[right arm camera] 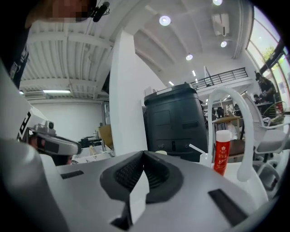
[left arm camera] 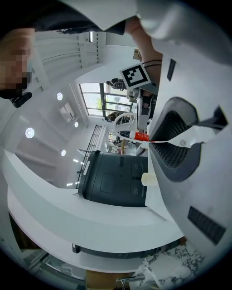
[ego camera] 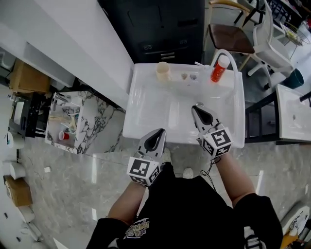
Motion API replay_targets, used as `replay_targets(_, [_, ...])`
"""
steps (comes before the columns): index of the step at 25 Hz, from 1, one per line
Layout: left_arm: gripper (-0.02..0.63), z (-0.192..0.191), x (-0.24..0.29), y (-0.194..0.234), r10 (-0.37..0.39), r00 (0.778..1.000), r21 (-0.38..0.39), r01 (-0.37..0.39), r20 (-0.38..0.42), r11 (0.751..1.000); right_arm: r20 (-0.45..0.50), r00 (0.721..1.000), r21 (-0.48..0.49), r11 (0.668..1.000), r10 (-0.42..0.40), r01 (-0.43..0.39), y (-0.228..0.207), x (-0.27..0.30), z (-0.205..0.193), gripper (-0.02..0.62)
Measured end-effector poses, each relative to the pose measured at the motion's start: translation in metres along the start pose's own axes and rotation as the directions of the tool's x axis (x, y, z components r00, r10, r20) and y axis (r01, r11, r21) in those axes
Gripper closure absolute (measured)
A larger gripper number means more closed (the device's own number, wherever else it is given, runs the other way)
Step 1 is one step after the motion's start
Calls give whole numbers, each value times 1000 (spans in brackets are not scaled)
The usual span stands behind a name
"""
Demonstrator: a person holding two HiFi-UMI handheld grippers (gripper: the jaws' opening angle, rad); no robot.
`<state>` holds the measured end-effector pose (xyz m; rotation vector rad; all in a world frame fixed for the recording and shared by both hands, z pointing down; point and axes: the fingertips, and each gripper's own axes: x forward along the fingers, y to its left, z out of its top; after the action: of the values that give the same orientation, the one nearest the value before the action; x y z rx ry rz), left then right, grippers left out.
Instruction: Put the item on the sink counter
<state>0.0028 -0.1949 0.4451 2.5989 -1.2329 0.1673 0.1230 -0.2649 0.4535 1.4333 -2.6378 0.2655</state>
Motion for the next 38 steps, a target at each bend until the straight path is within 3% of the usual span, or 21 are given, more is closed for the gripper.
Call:
replay_targets(10, [584, -13, -45, -76, 31, 999, 20, -32, 17, 999, 18, 996, -6, 997, 82, -82, 48, -92, 2, 541])
replay_targets(17, [584, -32, -77, -101, 60, 998, 9, -60, 17, 998, 10, 992, -53, 991, 125, -125, 87, -128, -7, 541])
replay_targets(24, [584, -38, -114, -96, 67, 998, 12, -68, 21, 998, 20, 992, -37, 991, 127, -126, 119, -139, -8, 541])
replay_targets(38, [584, -38, -167, -60, -41, 999, 38, 41, 3, 998, 30, 999, -8, 1000, 26, -25, 188, -136, -10, 541])
